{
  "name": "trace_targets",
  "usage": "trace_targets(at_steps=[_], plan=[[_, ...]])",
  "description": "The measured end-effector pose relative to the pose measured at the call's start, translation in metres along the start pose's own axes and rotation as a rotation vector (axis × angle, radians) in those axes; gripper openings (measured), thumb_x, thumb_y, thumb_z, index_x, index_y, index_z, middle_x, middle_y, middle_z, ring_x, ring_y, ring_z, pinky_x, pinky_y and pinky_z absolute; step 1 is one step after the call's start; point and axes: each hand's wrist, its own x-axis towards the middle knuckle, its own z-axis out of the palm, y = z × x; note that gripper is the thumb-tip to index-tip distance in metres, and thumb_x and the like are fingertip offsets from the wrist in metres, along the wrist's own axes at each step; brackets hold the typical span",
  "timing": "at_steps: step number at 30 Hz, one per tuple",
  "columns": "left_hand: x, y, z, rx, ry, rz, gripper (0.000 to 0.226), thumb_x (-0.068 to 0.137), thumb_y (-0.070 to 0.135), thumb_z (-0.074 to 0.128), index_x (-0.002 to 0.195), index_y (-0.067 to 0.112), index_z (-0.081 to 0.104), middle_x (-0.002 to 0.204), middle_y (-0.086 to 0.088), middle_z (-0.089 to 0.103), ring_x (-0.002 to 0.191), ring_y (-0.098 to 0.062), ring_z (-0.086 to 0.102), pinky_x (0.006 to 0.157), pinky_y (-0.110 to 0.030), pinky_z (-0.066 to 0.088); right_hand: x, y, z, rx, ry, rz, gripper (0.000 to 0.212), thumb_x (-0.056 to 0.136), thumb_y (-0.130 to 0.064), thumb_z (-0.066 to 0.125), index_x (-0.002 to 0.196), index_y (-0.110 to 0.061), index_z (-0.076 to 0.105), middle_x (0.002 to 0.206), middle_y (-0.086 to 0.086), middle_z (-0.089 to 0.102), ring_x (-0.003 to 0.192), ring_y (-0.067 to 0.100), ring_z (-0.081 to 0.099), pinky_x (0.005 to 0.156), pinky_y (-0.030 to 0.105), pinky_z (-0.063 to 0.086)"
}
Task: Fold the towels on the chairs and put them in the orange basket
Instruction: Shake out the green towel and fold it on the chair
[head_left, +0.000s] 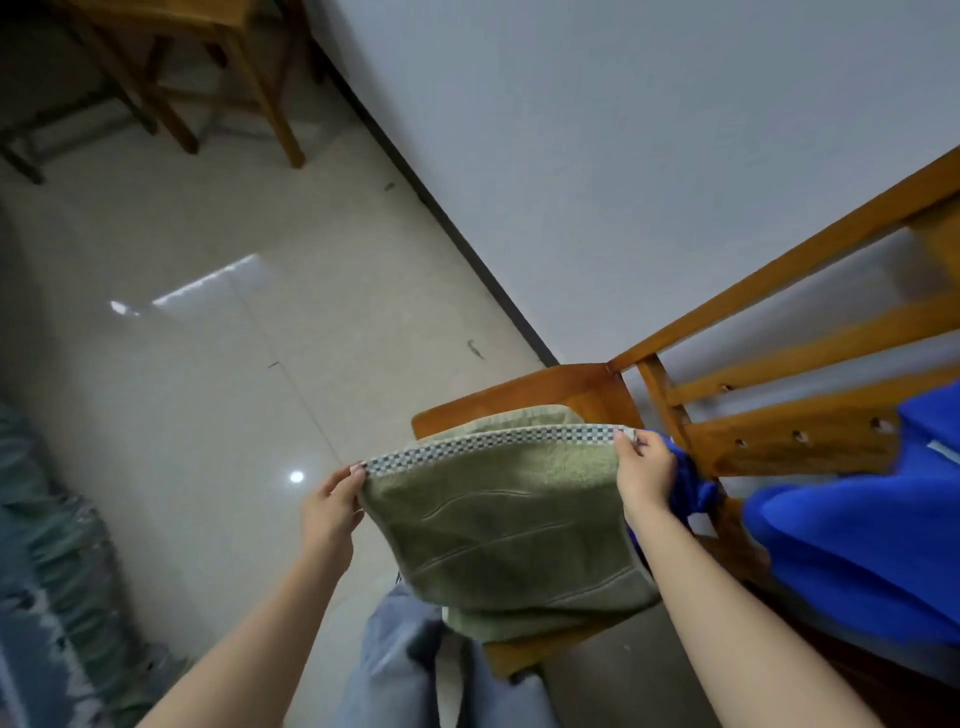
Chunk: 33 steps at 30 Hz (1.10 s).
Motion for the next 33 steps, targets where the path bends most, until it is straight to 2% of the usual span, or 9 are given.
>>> trace_targets(at_steps=[4, 8, 12, 16, 20, 24, 26, 30, 33], plan=[[0.024, -0.016, 0.021, -0.099, 0.059, -0.03, 0.015, 0.094, 0.008, 0.049, 0.105, 0.01, 0.059, 0.087, -0.005, 0.062, 0.078, -0.016, 0.055, 0.066, -0.026, 0.044, 0.03, 0.017, 0.035, -0.029, 0.008, 0.025, 0.01, 0.092, -0.013, 0.055, 0.088, -0.004, 0.055, 0.084, 0.013, 0.056, 0.081, 0.025, 0.052, 0.068, 0.03, 0.038], [0.054, -0.032, 0.038, 0.006, 0.074, 0.004, 0.017, 0.093, 0.011, 0.051, 0.105, 0.009, 0.062, 0.101, -0.012, 0.063, 0.095, -0.024, 0.057, 0.085, -0.038, 0.046, 0.06, 0.038, 0.061, -0.103, -0.006, 0.038, 0.016, 0.093, -0.012, 0.051, 0.093, 0.003, 0.058, 0.085, 0.012, 0.055, 0.083, 0.028, 0.053, 0.07, 0.028, 0.036], [0.082, -0.052, 0.05, 0.012, 0.134, -0.039, 0.017, 0.093, 0.012, 0.052, 0.107, 0.01, 0.061, 0.104, -0.011, 0.061, 0.099, -0.025, 0.056, 0.091, -0.037, 0.047, 0.092, 0.058, 0.079, -0.222, -0.045, 0.032, 0.026, 0.094, -0.013, 0.051, 0.105, 0.009, 0.059, 0.098, 0.02, 0.062, 0.095, 0.033, 0.055, 0.072, 0.027, 0.034], [0.101, -0.07, 0.057, 0.009, 0.132, -0.143, 0.013, 0.094, 0.013, 0.052, 0.104, 0.012, 0.06, 0.099, -0.009, 0.06, 0.09, -0.023, 0.056, 0.074, -0.032, 0.05, 0.109, 0.072, 0.093, -0.297, -0.104, 0.059, 0.02, 0.094, -0.014, 0.052, 0.085, 0.004, 0.055, 0.088, 0.021, 0.058, 0.082, 0.029, 0.05, 0.068, 0.029, 0.031], [0.115, -0.078, 0.056, -0.006, 0.072, -0.238, 0.016, 0.094, 0.015, 0.053, 0.107, 0.011, 0.061, 0.108, -0.011, 0.062, 0.104, -0.028, 0.057, 0.089, -0.04, 0.049, 0.113, 0.078, 0.1, -0.326, -0.113, 0.095, 0.029, 0.095, -0.017, 0.049, 0.069, -0.007, 0.043, 0.076, 0.012, 0.051, 0.078, 0.026, 0.046, 0.067, 0.03, 0.032], [0.123, -0.074, 0.057, -0.012, -0.005, -0.266, 0.023, 0.095, 0.017, 0.051, 0.115, 0.01, 0.059, 0.111, -0.009, 0.06, 0.103, -0.025, 0.055, 0.085, -0.037, 0.045, 0.116, 0.078, 0.104, -0.357, -0.135, 0.113, 0.02, 0.096, -0.02, 0.047, 0.082, -0.006, 0.044, 0.074, 0.006, 0.048, 0.079, 0.025, 0.045, 0.067, 0.03, 0.033], [0.127, -0.071, 0.057, 0.026, -0.024, -0.254, 0.024, 0.094, 0.019, 0.052, 0.115, 0.011, 0.06, 0.112, -0.008, 0.059, 0.103, -0.024, 0.052, 0.084, -0.037, 0.043, 0.119, 0.077, 0.106, -0.345, -0.15, 0.124, 0.02, 0.095, -0.021, 0.048, 0.079, -0.009, 0.044, 0.069, 0.002, 0.044, 0.078, 0.024, 0.044, 0.068, 0.03, 0.033], [0.129, -0.069, 0.056, 0.059, -0.074, -0.258, 0.01, 0.092, 0.015, 0.054, 0.094, 0.014, 0.064, 0.105, -0.007, 0.061, 0.106, -0.024, 0.051, 0.092, -0.038, 0.04, 0.121, 0.075, 0.109, -0.305, -0.16, 0.15, 0.024, 0.093, -0.021, 0.051, 0.07, -0.016, 0.044, 0.069, 0.001, 0.044, 0.075, 0.023, 0.042, 0.065, 0.029, 0.033], [0.13, -0.065, 0.058, 0.042, -0.043, -0.244, 0.009, 0.091, 0.01, 0.055, 0.086, 0.011, 0.063, 0.093, -0.006, 0.062, 0.102, -0.024, 0.051, 0.095, -0.041, 0.04, 0.121, 0.069, 0.11, -0.218, -0.16, 0.148, 0.036, 0.091, -0.016, 0.054, 0.059, -0.015, 0.037, 0.06, 0.001, 0.036, 0.058, 0.018, 0.033, 0.051, 0.027, 0.028]])
